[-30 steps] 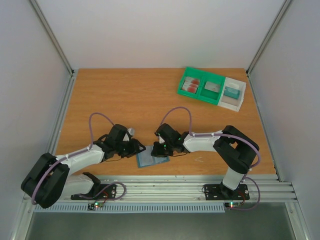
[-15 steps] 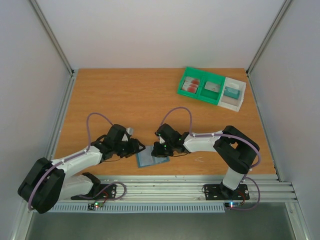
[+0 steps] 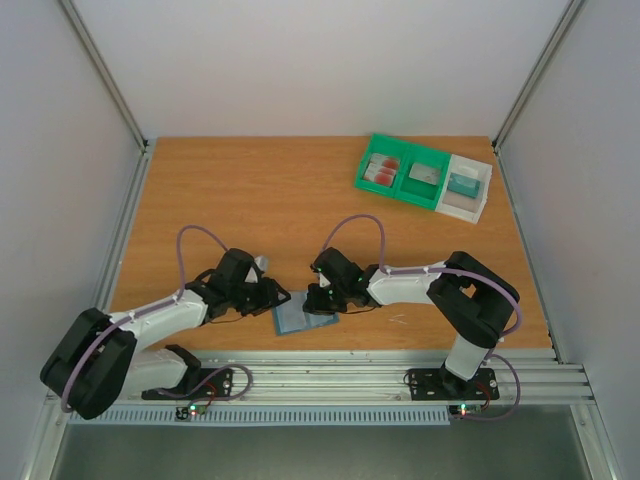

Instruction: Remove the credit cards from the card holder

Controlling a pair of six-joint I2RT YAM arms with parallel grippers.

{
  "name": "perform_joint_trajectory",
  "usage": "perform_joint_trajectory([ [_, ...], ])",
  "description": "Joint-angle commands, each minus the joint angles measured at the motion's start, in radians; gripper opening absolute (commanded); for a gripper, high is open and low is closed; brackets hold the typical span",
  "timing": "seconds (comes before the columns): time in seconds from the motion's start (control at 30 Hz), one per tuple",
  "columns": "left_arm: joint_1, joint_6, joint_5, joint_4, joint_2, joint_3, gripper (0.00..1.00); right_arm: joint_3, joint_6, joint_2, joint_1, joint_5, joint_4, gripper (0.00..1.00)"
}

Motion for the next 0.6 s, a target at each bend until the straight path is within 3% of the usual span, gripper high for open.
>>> perform_joint_trajectory([
  [0.0, 0.002, -0.002, 0.029, 0.085, 0.017, -0.006, 0.38, -0.028, 0.008, 0.002, 0.008, 0.039, -0.038, 0.06],
  [0.3, 0.002, -0.013, 0.042, 0.085, 0.017, -0.004, 0.18, -0.045, 0.029, 0.001, 0.008, -0.001, 0.027, 0.06],
  [0.43, 0.002, -0.014, 0.059, 0.085, 0.029, 0.004, 0.03, -0.06, 0.056, -0.012, 0.008, -0.028, 0.049, 0.07],
  [0.57, 0.002, -0.007, 0.063, 0.074, 0.031, 0.017, 0.0, -0.089, 0.111, -0.039, 0.011, -0.083, 0.14, 0.09],
])
